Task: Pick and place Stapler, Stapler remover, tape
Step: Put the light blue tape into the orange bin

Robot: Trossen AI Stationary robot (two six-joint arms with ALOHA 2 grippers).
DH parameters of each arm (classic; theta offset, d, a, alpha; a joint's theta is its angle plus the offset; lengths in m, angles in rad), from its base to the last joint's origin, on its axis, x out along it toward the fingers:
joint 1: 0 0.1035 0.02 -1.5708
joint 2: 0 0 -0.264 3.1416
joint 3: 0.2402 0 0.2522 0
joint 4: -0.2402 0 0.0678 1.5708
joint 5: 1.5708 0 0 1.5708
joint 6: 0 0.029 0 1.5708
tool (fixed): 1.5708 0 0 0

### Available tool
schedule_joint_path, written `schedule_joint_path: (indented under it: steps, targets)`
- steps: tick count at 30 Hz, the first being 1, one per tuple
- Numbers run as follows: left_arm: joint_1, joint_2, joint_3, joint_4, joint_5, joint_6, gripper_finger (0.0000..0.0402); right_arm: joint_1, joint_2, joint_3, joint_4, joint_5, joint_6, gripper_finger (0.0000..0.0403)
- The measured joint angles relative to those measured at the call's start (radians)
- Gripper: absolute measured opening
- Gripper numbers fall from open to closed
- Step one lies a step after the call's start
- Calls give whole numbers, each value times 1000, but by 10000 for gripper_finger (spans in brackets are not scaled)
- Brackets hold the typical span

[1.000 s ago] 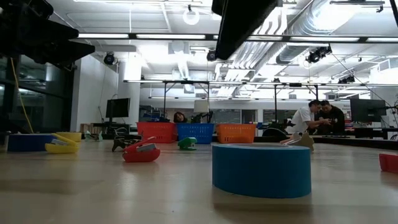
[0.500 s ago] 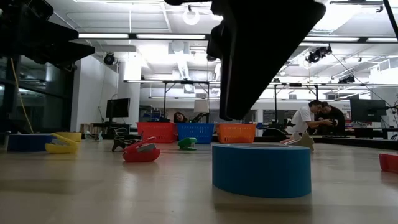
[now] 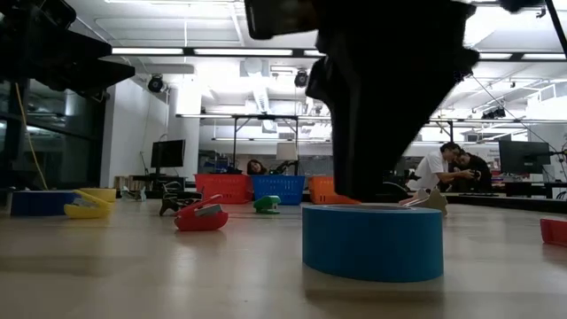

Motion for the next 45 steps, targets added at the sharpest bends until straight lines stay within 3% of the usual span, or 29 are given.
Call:
schedule_joint_path:
  steps: [13,22,34,45]
  targets:
    - [0,0,0,0,0,0,262,-26,-2,-97,62,-72,27,131]
    - [0,0,0,-1,0,0,262,-107,-33,-94,10,-126,19,32]
    - [0,0,0,-1,0,0,262,-317,-92,-94,-127,-112,-108,23]
    - [0,0,0,-1,0,0,262,-603,-215,-94,-190,3,-333,23]
